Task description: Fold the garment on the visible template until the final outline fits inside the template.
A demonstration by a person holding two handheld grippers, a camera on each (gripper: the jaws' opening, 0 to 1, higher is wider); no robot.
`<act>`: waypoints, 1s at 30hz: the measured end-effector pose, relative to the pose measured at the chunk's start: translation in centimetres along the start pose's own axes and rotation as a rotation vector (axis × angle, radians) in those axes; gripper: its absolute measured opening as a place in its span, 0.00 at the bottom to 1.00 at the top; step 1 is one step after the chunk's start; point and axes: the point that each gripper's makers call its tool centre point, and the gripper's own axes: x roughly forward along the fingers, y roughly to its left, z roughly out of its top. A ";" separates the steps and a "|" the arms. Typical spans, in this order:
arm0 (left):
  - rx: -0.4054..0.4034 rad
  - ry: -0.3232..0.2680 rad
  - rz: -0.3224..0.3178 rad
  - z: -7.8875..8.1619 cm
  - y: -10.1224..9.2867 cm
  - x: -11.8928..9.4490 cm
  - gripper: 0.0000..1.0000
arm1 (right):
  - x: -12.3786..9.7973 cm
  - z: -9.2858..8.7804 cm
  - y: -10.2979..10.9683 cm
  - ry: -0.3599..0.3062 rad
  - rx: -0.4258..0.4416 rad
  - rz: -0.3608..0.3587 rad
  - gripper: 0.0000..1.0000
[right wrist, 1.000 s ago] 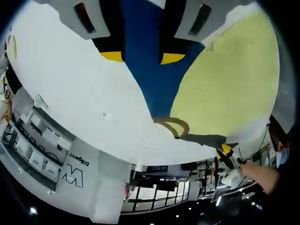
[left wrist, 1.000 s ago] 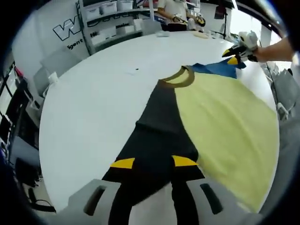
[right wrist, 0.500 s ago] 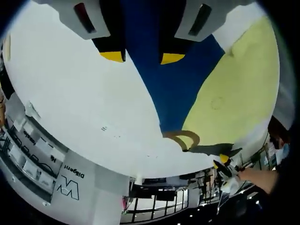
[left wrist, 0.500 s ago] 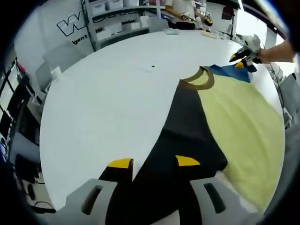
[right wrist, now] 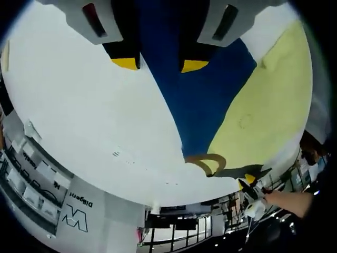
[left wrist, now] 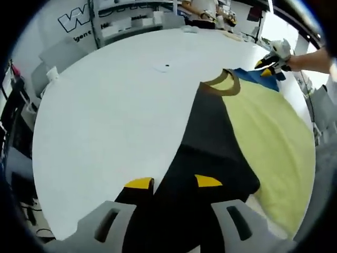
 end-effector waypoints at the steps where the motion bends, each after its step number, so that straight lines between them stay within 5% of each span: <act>1: -0.008 0.002 0.000 0.1 0.1 0.0 0.33 | -0.1 -0.1 -0.1 0.002 -0.012 -0.004 0.21; 3: 0.004 0.006 0.001 0.1 0.2 -0.2 0.29 | -0.1 -0.2 -0.1 0.007 -0.013 0.000 0.13; 6: 0.053 0.039 -0.006 -0.3 -0.2 -0.4 0.11 | -0.2 -0.5 -0.6 0.026 -0.033 -0.020 0.00; 18: -0.041 0.049 0.063 -0.8 0.8 -0.9 0.09 | -0.7 -1.3 -2.2 0.062 -0.088 -0.103 0.00; 24: -0.150 0.059 0.123 -1.1 1.2 -1.0 0.09 | -0.9 -1.8 -3.0 0.099 -0.030 -0.168 0.00; 26: -0.158 0.088 0.144 -1.4 1.4 -1.1 0.09 | -1.7 -3.0 -4.2 0.160 0.017 -0.249 0.00; 28: -0.120 0.082 0.119 -1.2 1.2 -1.0 0.10 | -1.3 -2.2 -3.1 0.092 0.072 -0.164 0.00; 29: -0.064 0.078 0.103 -1.0 1.1 -0.9 0.10 | -1.6 -2.0 -3.7 0.098 0.001 -0.202 0.00; 30: -0.018 0.069 0.110 -0.7 1.0 -0.9 0.11 | -1.5 -0.6 -3.2 0.016 0.019 -0.168 0.00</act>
